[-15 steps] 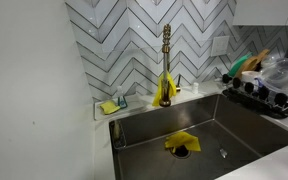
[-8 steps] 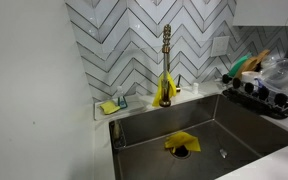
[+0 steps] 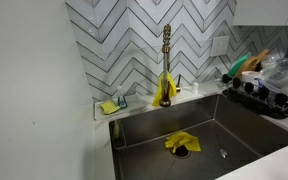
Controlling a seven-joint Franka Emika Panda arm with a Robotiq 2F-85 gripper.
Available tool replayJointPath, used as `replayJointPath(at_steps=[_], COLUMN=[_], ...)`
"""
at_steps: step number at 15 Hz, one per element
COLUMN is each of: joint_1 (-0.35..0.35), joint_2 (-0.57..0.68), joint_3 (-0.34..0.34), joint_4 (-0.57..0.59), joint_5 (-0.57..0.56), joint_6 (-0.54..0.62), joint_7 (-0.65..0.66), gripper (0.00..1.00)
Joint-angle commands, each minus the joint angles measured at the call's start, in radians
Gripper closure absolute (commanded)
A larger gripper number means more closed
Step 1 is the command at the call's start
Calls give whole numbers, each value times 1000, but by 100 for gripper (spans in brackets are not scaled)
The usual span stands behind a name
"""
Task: Put the wooden coaster on top of the silver cup.
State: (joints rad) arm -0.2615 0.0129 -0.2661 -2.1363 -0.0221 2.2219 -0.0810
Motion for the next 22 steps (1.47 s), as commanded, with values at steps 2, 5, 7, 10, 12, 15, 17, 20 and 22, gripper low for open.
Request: replayJointPath(at_steps=[2, 5, 7, 10, 12, 15, 17, 20, 22], joint_1=[4, -6, 0, -1, -1, -19, -26, -38, -48], joint_2=[96, 139, 120, 128, 126, 143, 156, 176, 183], joint_3=[19, 29, 29, 30, 30, 40, 45, 40, 36], joint_4=[62, 81, 72, 76, 77, 68, 67, 70, 71], joint_5=[107, 148, 122, 126, 126, 239, 316, 354, 357], joint_6=[13, 31, 13, 15, 15, 27, 16, 24, 28], joint_7=[-83, -129, -95, -100, -100, -163, -197, -218, -215], gripper=[0, 0, 0, 0, 0, 0, 0, 0, 0])
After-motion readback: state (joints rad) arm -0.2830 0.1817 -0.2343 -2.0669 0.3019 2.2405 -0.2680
